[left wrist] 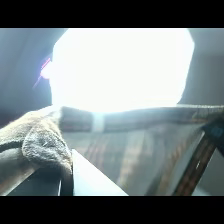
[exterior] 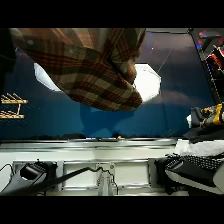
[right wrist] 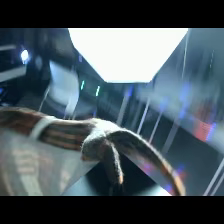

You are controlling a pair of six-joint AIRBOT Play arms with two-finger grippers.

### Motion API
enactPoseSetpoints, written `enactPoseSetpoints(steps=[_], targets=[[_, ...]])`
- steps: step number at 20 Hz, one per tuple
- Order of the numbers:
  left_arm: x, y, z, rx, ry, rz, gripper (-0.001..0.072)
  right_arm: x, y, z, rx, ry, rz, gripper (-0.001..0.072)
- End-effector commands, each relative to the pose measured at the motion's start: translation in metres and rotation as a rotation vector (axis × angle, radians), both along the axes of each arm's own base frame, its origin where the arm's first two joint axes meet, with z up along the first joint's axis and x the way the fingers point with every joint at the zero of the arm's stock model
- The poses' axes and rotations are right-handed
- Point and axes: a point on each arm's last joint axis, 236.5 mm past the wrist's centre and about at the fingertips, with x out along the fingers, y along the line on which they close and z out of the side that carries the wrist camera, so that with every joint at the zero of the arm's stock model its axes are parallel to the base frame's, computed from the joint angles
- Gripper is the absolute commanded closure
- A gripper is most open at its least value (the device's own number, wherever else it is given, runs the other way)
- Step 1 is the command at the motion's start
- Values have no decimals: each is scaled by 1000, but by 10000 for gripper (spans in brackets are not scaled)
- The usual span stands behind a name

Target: Fold the clothes and pants, and hang the long-sleeved shirts on hangers.

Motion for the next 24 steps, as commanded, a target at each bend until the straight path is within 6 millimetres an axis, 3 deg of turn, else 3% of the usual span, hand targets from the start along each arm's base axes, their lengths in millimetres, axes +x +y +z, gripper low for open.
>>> enactPoseSetpoints(steps=[1, 2, 5, 7, 9, 10, 12, 14, 16, 17, 18, 19, 22, 24], targets=[[-29, -14, 35, 43, -163, -6, 688, -44, 3, -2, -197, -139, -12, 674], [-25, -17, 28, 80, -143, 0, 687, -33, 0, -31, -239, -31, -35, 674], [4, -12, -10, 288, -31, 90, 687, 11, -33, -140, -380, 391, -166, 673], [28, 6, -53, 399, 139, 135, 687, 30, -59, -199, -401, 655, -254, 673], [49, 27, -111, 423, 390, 133, 687, 46, -72, -241, -368, 852, -319, 673], [56, 34, -145, 409, 536, 115, 687, 54, -66, -253, -344, 897, -322, 674], [61, 35, -203, 432, 752, 71, 687, 61, -26, -272, -306, 950, -213, 674], [59, 31, -246, 475, 881, 33, 686, 62, 26, -289, -279, 978, -99, 674], [57, 41, -273, 517, 963, 47, 686, 65, 68, -316, -280, 1004, -65, 674], [54, 51, -282, 539, 1001, 65, 641, 66, 84, -330, -298, 1008, -61, 674], [49, 61, -289, 543, 1043, 82, 433, 65, 98, -346, -322, 1016, -55, 674], [43, 72, -291, 531, 1075, 101, 319, 62, 110, -358, -344, 1025, -41, 674], [29, 118, -276, 483, 1081, 232, 309, 55, 132, -370, -361, 1018, -9, 674], [14, 166, -253, 482, 1038, 413, 309, 56, 138, -364, -345, 995, -1, 674]])
